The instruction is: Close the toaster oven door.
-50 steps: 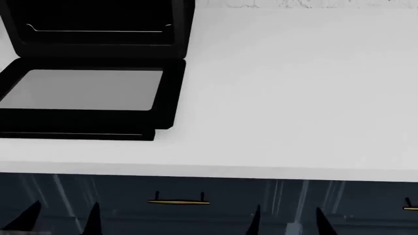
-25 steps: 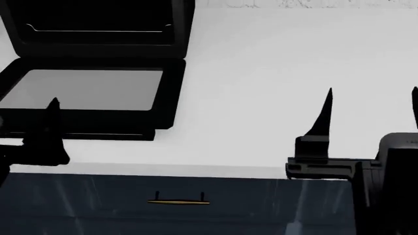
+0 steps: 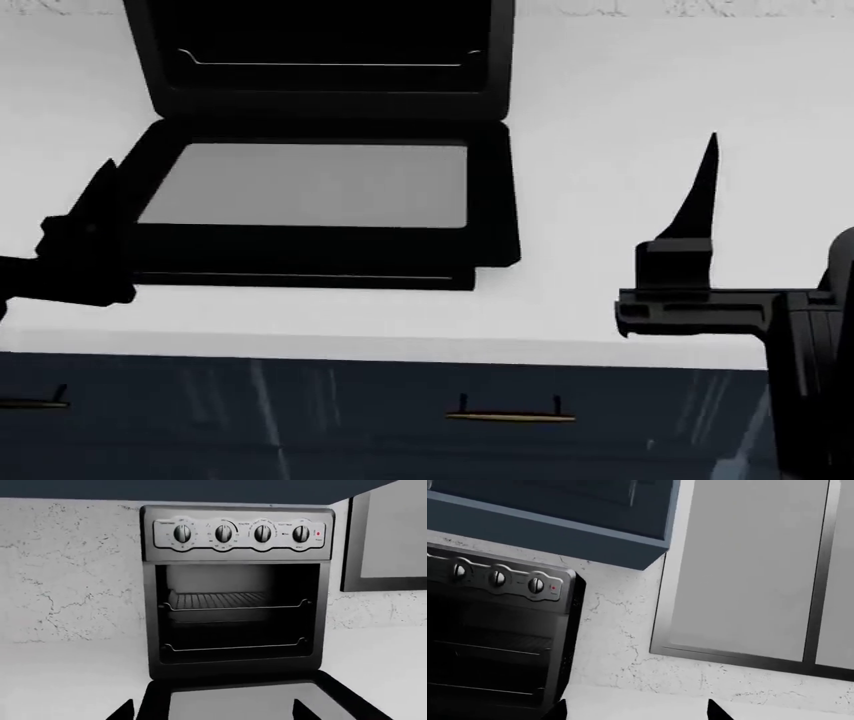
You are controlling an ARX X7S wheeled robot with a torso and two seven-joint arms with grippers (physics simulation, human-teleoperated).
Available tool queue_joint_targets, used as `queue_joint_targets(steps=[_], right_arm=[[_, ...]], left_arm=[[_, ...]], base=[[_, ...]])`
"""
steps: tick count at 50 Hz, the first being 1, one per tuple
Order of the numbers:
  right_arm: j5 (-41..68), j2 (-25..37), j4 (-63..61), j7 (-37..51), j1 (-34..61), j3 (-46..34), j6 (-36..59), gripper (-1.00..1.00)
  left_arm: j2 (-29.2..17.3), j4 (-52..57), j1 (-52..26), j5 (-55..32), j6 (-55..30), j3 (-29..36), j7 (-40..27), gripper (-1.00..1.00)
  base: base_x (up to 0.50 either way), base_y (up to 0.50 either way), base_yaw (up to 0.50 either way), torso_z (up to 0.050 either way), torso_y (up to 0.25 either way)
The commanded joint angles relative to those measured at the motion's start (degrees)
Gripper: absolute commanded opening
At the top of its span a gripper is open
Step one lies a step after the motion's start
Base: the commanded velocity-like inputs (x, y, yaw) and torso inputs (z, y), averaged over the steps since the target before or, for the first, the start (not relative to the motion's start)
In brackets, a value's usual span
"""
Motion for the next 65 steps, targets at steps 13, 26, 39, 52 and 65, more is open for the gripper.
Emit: queue_joint_targets(steps=[13, 26, 39, 52, 65], right_arm=[[0.5, 0.4, -0.2, 0.1, -0.5, -0.1, -0.3, 1.0], [1.5, -0.3, -0.7, -0.1, -2.1, 1.9, -1.9, 1.0], [2.4, 0.3, -1.7, 0.2, -0.9, 1.4, 0.3, 1.0], [2.5, 0.6, -1.8, 0.4, -1.3, 1.0, 0.0, 1.0], [3.0, 0.7, -1.9, 0.7, -0.9, 1.2, 0.2, 1.0]], left_arm=[[-0.7, 0.0, -0.1, -0.4, 0.1, 0.1, -0.2, 1.0], [-0.9, 0.0, -0.2, -0.3, 0.0, 0.7, -0.5, 1.0], [-0.7, -0.4, -0.4, -0.4, 0.7, 0.9, -0.7, 1.0], [-1.0, -0.2, 0.1, -0.7, 1.1, 0.4, -1.0, 1.0], [-1.0, -0.5, -0.3, -0.8, 1.2, 0.8, -1.2, 1.0]], base=[[0.0, 0.5, 0.0, 0.0, 0.0], [0.0, 0.4, 0.0, 0.0, 0.0], [0.18, 0.0, 0.0, 0.0, 0.0], [0.33, 0.0, 0.0, 0.0, 0.0], [0.35, 0.01, 0.0, 0.0, 0.0]])
